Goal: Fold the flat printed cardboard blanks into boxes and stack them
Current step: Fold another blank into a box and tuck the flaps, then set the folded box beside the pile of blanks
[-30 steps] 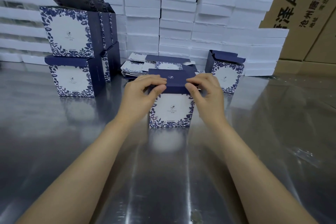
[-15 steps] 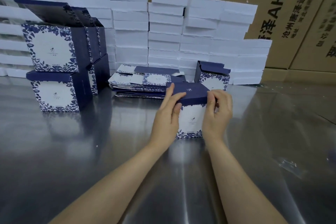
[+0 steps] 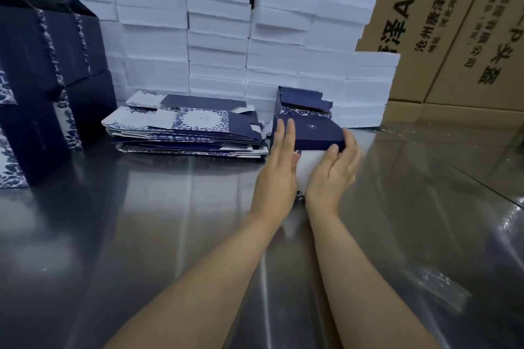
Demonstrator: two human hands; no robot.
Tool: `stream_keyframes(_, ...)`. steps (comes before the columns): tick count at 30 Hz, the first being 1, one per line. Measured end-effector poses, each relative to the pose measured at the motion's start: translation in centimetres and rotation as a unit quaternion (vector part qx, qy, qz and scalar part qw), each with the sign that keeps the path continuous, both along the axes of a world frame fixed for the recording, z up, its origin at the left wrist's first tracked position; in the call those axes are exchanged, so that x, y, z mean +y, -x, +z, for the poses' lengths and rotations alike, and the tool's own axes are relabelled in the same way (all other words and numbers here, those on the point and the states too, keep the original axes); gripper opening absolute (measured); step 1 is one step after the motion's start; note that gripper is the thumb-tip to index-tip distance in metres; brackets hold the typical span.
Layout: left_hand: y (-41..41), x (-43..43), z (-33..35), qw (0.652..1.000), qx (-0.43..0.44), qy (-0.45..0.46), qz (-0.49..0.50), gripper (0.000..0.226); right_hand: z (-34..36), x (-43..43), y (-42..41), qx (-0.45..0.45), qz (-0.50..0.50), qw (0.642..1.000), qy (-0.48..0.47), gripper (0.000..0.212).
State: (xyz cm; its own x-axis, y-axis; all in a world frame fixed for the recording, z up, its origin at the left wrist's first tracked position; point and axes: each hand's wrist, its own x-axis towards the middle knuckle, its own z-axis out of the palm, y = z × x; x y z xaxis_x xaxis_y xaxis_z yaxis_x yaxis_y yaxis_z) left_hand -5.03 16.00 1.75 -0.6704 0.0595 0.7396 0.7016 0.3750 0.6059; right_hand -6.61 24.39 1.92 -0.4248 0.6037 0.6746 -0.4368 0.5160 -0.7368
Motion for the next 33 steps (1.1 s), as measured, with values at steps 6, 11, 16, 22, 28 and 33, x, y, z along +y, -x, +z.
stream_keyframes(6,4.8,0.4,-1.9,0.977,-0.155,0.146,-0.010,0.083,-0.2,2.0,3.6,-0.032,-0.029,0.999,0.006,0.048)
stream_keyframes(11,5.0,0.4,-1.8,0.974,-0.174,0.135,-0.047,0.068,-0.1,2.4,3.9,-0.042,-0.045,0.998,0.017,0.049)
stream_keyframes(16,2.2,-1.6,-1.1,0.985,-0.167,0.004,-0.050,0.057,0.2,0.1,0.9,-0.045,-0.078,0.996,-0.028,0.061)
stream_keyframes(22,-2.1,-5.2,-0.9,0.972,-0.178,-0.153,0.033,0.034,-0.2,-6.2,-4.1,-0.061,0.006,0.987,-0.148,0.061)
stream_keyframes(28,-5.7,-12.2,-0.8,0.966,-0.171,-0.193,0.037,0.024,-0.5,-12.8,-8.0,-0.120,0.225,0.947,-0.196,0.051)
stream_keyframes(33,-4.9,-21.0,-0.9,0.942,-0.219,-0.218,0.132,0.026,-1.4,-13.4,-7.3,-0.239,0.296,0.809,-0.448,0.038)
